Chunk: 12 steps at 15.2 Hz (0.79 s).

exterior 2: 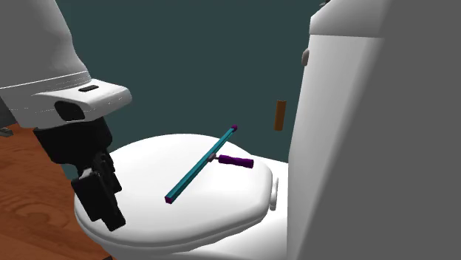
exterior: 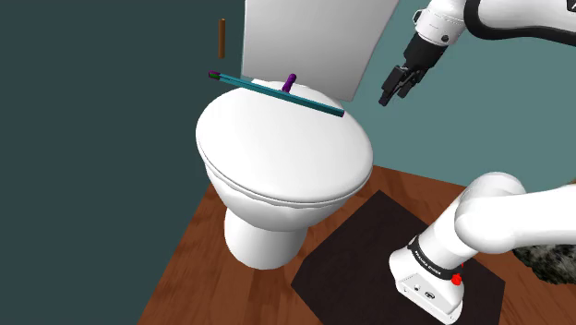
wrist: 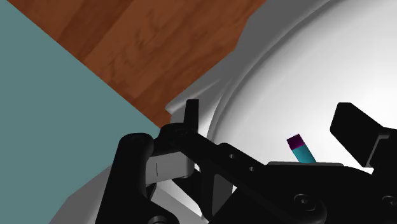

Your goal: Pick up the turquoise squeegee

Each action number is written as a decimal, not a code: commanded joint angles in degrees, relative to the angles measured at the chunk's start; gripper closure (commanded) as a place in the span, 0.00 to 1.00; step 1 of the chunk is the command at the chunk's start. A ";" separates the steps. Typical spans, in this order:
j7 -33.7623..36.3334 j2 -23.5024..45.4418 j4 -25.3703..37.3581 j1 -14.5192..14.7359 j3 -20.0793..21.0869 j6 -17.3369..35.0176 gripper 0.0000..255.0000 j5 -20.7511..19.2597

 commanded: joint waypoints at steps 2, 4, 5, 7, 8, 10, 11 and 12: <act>2.31 2.14 1.13 -0.13 1.01 0.52 0.00 0.94; 6.83 6.54 3.66 -0.49 2.92 1.48 0.00 2.67; 9.04 8.79 5.07 -0.70 3.81 1.90 0.00 3.44; 13.37 13.38 8.15 -1.20 5.49 2.64 0.00 4.81; 15.51 15.71 9.82 -1.44 6.25 2.94 0.00 5.38; 19.72 20.43 13.41 -1.95 7.66 3.40 0.00 6.36; 21.81 22.82 15.32 -2.19 8.28 3.56 0.00 6.75; 23.87 25.22 17.32 -2.43 8.87 3.67 0.00 7.08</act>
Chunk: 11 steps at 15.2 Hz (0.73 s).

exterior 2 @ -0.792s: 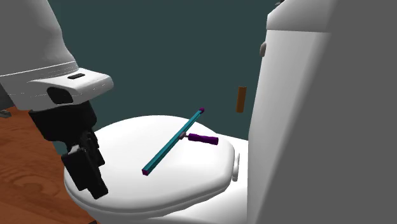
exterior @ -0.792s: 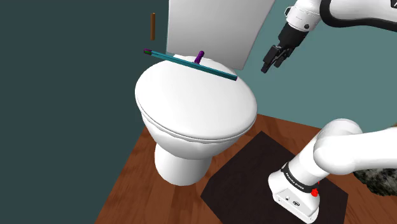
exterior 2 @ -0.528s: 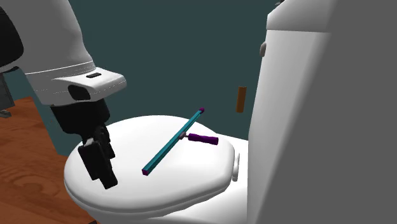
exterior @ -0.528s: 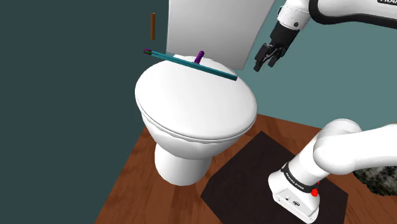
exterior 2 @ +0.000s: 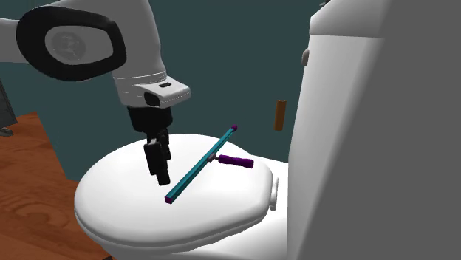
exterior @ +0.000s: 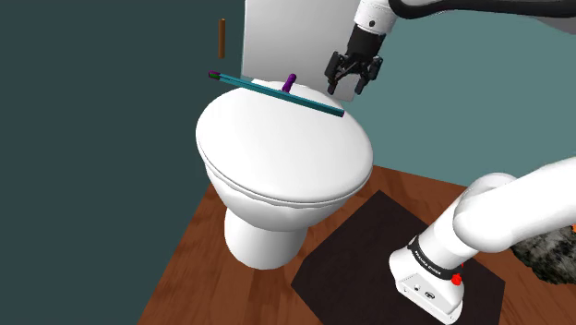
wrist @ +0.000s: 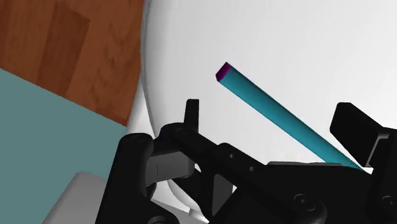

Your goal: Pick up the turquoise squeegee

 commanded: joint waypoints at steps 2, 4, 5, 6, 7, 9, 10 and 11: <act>6.34 7.77 7.00 -0.76 1.64 -0.12 0.00 0.87; 10.33 12.67 11.55 -1.10 2.47 -0.28 0.00 1.18; 12.29 15.14 13.94 -1.22 2.80 -0.44 0.00 1.27; 14.23 17.63 16.42 -1.31 3.07 -0.66 0.00 1.33; 16.14 20.13 18.99 -1.37 3.31 -0.94 0.00 1.36; 19.86 25.20 24.41 -1.38 3.58 -1.69 0.00 1.36; 21.67 27.77 27.28 -1.33 3.64 -2.17 0.00 1.35; 23.44 30.37 30.27 -1.25 3.65 -2.72 0.00 1.34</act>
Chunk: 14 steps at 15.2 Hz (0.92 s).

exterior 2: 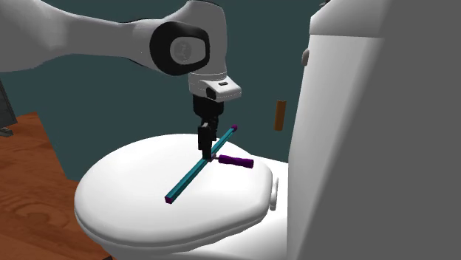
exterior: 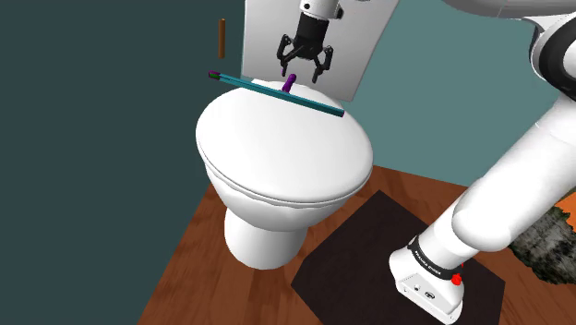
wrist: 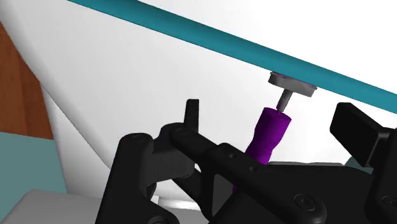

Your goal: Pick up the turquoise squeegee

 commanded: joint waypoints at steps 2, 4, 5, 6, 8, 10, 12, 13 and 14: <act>4.65 7.10 8.12 0.32 0.02 -1.43 0.00 -0.11; 4.55 6.97 6.40 0.34 -0.03 0.15 0.00 -0.07; 4.50 6.92 5.57 0.33 -0.04 0.94 0.00 -0.06; 4.46 6.89 4.76 0.32 -0.05 1.72 0.00 -0.04; 4.38 6.88 3.20 0.30 -0.06 3.26 0.00 -0.03; 4.32 6.89 2.00 0.29 -0.07 4.47 0.00 -0.02; 4.30 6.84 1.96 0.29 -0.07 4.46 1.00 0.00; 4.30 6.86 1.94 0.29 -0.07 4.50 1.00 -0.01; 4.31 6.92 1.99 0.30 -0.07 4.52 1.00 -0.02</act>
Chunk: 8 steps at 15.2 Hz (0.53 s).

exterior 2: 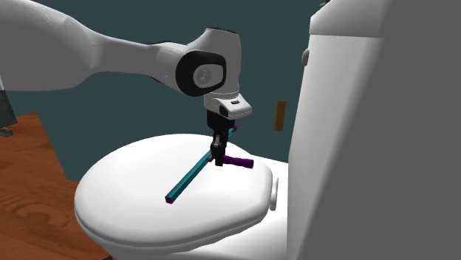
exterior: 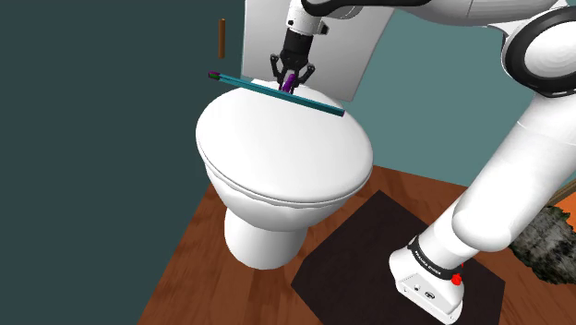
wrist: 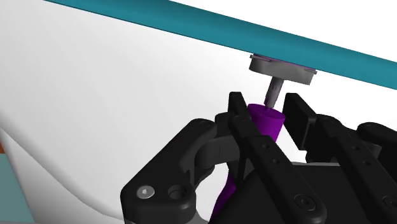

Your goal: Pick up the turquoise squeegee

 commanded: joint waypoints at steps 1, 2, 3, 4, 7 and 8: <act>0.00 0.03 -0.06 0.00 0.00 0.05 1.00 -0.01; 0.00 0.03 -0.06 0.00 0.00 0.06 1.00 -0.01; 0.01 0.05 -0.06 0.01 0.00 0.07 1.00 -0.01; 0.01 0.04 -0.09 0.01 0.00 0.09 1.00 -0.01; 0.01 0.01 -0.01 0.00 0.00 -0.01 1.00 -0.01; 0.05 -0.02 0.72 0.01 0.00 -0.78 1.00 -0.01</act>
